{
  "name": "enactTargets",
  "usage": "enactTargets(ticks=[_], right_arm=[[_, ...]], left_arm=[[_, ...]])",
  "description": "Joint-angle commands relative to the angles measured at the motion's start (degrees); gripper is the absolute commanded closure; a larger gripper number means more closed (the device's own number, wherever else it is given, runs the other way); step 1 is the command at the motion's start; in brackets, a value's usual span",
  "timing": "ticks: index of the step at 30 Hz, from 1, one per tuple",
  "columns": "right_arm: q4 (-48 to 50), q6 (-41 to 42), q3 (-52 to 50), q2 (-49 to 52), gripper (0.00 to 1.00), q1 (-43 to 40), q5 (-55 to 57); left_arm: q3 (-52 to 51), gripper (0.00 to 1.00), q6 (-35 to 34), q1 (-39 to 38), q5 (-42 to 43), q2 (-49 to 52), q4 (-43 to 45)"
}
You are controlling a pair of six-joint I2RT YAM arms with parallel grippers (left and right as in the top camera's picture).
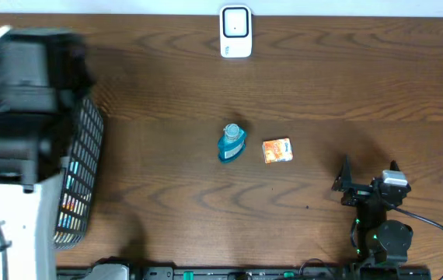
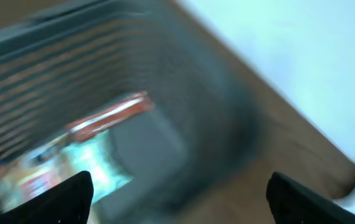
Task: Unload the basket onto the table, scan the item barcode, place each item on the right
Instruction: 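Reach into the basket and grasp the printed snack bag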
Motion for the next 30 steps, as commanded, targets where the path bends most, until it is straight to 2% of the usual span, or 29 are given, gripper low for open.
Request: enactTargets(ticks=[1,5,10,20,30], right_arm=[[-0.2,-0.7,-0.04,-0.09,0.01,0.28,0.46],[-0.2,-0.72,-0.04,-0.09,0.01,0.28,0.44],[-0.2,-0.72,-0.04,-0.09,0.01,0.28,0.46],[-0.2,-0.7,-0.04,-0.09,0.01,0.28,0.44],[-0.2,-0.7,-0.04,-0.09,0.01,0.28,0.46]], left_arm=[[-1.49,0.12,-5.97,12.02,8.52,0.81,-4.68],[-7.17,0.13,-6.4,21.18,14.73,1.49,-7.04],[-20.2,0.13,-7.06,30.8,16.02,1.49,-5.35],[-40.65,0.14,-8.52,40.52,18.29,1.44,4.61],[-48.87,0.13,-7.72,47.69,17.59,1.46,10.32]])
